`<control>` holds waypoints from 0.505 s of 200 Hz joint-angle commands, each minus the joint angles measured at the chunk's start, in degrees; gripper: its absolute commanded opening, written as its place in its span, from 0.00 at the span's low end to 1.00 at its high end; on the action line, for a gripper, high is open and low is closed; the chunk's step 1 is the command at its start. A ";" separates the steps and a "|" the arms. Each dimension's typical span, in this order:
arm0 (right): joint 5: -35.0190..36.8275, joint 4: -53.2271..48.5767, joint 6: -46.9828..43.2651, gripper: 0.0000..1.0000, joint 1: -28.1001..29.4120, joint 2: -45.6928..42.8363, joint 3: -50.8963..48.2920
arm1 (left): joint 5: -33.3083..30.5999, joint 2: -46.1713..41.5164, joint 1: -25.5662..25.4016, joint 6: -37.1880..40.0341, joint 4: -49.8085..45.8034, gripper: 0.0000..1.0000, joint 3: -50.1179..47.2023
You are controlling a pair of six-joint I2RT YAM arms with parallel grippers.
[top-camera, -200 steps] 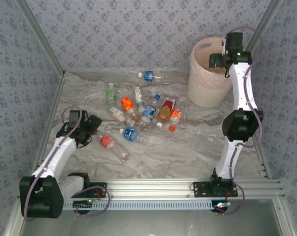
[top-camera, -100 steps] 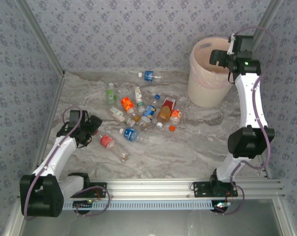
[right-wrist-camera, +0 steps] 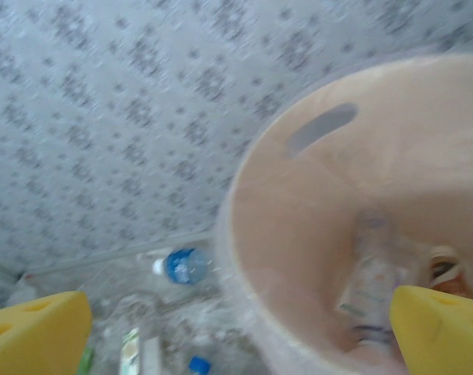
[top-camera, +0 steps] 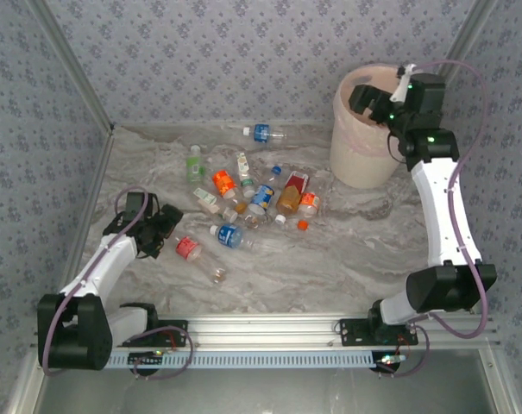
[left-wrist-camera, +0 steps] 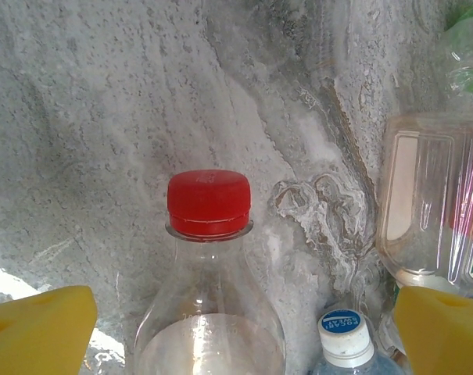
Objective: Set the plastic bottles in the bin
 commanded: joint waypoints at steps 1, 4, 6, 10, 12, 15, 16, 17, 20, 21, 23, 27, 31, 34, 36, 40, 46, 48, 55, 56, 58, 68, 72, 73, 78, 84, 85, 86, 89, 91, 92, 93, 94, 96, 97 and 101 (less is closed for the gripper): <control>1.13 -0.47 2.47 1.00 5.40 -1.88 -3.25 | -0.82 -0.80 -0.25 -1.69 -1.03 0.98 2.00; 2.01 -0.49 2.43 1.00 6.37 -2.14 -3.88 | -1.01 -0.97 -0.32 -1.69 -1.12 0.98 2.07; 2.64 -0.49 2.37 1.00 7.03 -2.19 -4.18 | -1.17 -1.02 -0.29 -1.62 -1.29 0.98 2.15; 4.09 -0.62 2.20 1.00 7.99 -2.48 -4.90 | -1.49 -1.16 -0.26 -1.48 -1.72 0.98 2.38; 4.68 -0.65 2.20 1.00 8.77 -2.58 -5.27 | -1.64 -1.22 -0.25 -1.44 -1.97 0.98 2.49; 5.78 -0.66 2.29 1.00 9.64 -2.63 -5.80 | -1.89 -1.27 -0.22 -1.20 -2.38 0.98 2.84; 5.96 -0.66 2.31 1.00 9.95 -2.68 -5.98 | -1.92 -1.28 -0.28 -1.14 -2.54 0.98 2.90; 6.40 -0.71 2.36 1.00 10.24 -2.75 -6.15 | -2.07 -1.29 -0.22 -0.97 -2.71 0.98 2.98; 7.36 -0.79 2.38 1.00 11.06 -2.81 -6.76 | -2.30 -1.34 -0.22 -0.63 -3.08 0.98 3.24; 7.67 -0.82 2.39 1.00 11.28 -2.81 -6.94 | -2.44 -1.36 -0.23 -0.55 -3.28 0.98 3.41; 8.26 -0.88 2.38 1.00 11.71 -2.86 -7.32 | -2.58 -1.38 -0.23 -0.37 -3.50 0.98 3.65; 9.36 -1.04 2.53 1.00 12.68 -2.84 -8.09 | -2.93 -1.45 -0.28 0.07 -3.98 0.98 4.15; 10.58 -1.10 2.82 1.00 13.61 -2.91 -8.98 | -3.17 -1.56 -0.26 0.54 -4.37 0.98 4.66; 11.48 -1.06 3.13 1.00 14.12 -2.90 -9.68 | -3.25 -1.60 -0.32 0.79 -4.57 0.98 4.98; 11.76 -0.96 3.36 1.00 14.53 -2.95 -10.24 | -3.34 -1.63 -0.27 0.95 -4.68 0.98 5.30; 12.56 -0.77 3.49 1.00 15.19 -2.97 -11.34 | -3.46 -1.77 -0.25 1.25 -4.83 0.98 5.69; 13.79 -0.38 3.78 1.00 16.18 -3.00 -12.92 | -3.52 -1.89 -0.32 1.62 -4.84 0.98 6.26; 14.18 -0.29 3.94 1.00 16.47 -2.99 -13.47 | -3.54 -1.97 -0.27 1.71 -4.79 0.98 6.54; 15.56 0.25 5.33 1.00 17.24 -3.08 -15.66 | -3.54 -2.13 -0.48 1.82 -4.62 0.98 7.15; 15.68 0.41 5.54 1.00 17.31 -3.13 -15.96 | -3.50 -2.15 -0.46 1.82 -4.58 0.98 7.26; 15.82 0.70 5.96 1.00 17.48 -3.09 -16.58 | -3.53 -2.17 -0.57 1.78 -4.55 0.98 7.34; 16.32 2.37 8.42 1.00 18.14 -3.32 -19.98 | -3.75 -2.26 -1.09 1.35 -4.37 0.98 8.03; 16.33 3.12 9.40 1.00 18.41 -3.46 -21.37 | -3.76 -2.30 -1.44 1.12 -4.36 0.98 8.17; 16.29 3.25 9.64 1.00 18.42 -3.49 -21.67 | -3.87 -2.28 -1.50 1.08 -4.36 0.98 8.21; 16.32 4.12 10.99 1.00 18.81 -3.66 -23.03 | -3.96 -2.22 -2.00 0.80 -4.38 0.98 8.41; 16.29 4.90 12.72 1.00 18.99 -3.85 -24.49 | -4.10 -2.24 -2.45 0.56 -4.35 0.98 8.52; 16.22 5.06 13.06 1.00 19.02 -3.90 -24.59 | -4.13 -2.21 -2.63 0.53 -4.36 0.98 8.56; 16.19 5.23 13.40 1.00 19.04 -3.93 -24.91 | -4.14 -2.19 -2.71 0.52 -4.32 0.98 8.58; 15.91 5.89 14.25 1.00 19.16 -4.04 -25.77 | -4.21 -2.17 -2.90 0.51 -4.29 0.98 8.60; 15.70 6.40 14.44 1.00 19.17 -4.20 -26.33 | -4.26 -2.22 -3.07 0.51 -4.26 0.98 8.58; 15.53 6.52 15.15 1.00 19.20 -4.26 -26.61 | -4.29 -2.24 -3.15 0.55 -4.22 0.98 8.54; 15.40 6.84 15.59 1.00 19.22 -4.28 -26.89 | -4.31 -2.21 -3.20 0.53 -4.21 0.98 8.57; 15.21 7.13 15.99 1.00 19.18 -4.38 -27.15 | -4.32 -2.19 -3.26 0.52 -4.24 0.98 8.54; 14.97 7.79 16.59 1.00 19.22 -4.48 -27.55 | -4.33 -2.20 -3.42 0.55 -4.22 0.98 8.56; 14.91 8.04 16.84 1.00 19.27 -4.48 -27.84 | -4.37 -2.19 -3.46 0.53 -4.25 0.98 8.54; 14.63 9.13 17.87 1.00 19.32 -4.64 -28.36 | -4.45 -2.13 -3.65 0.63 -4.23 0.98 8.48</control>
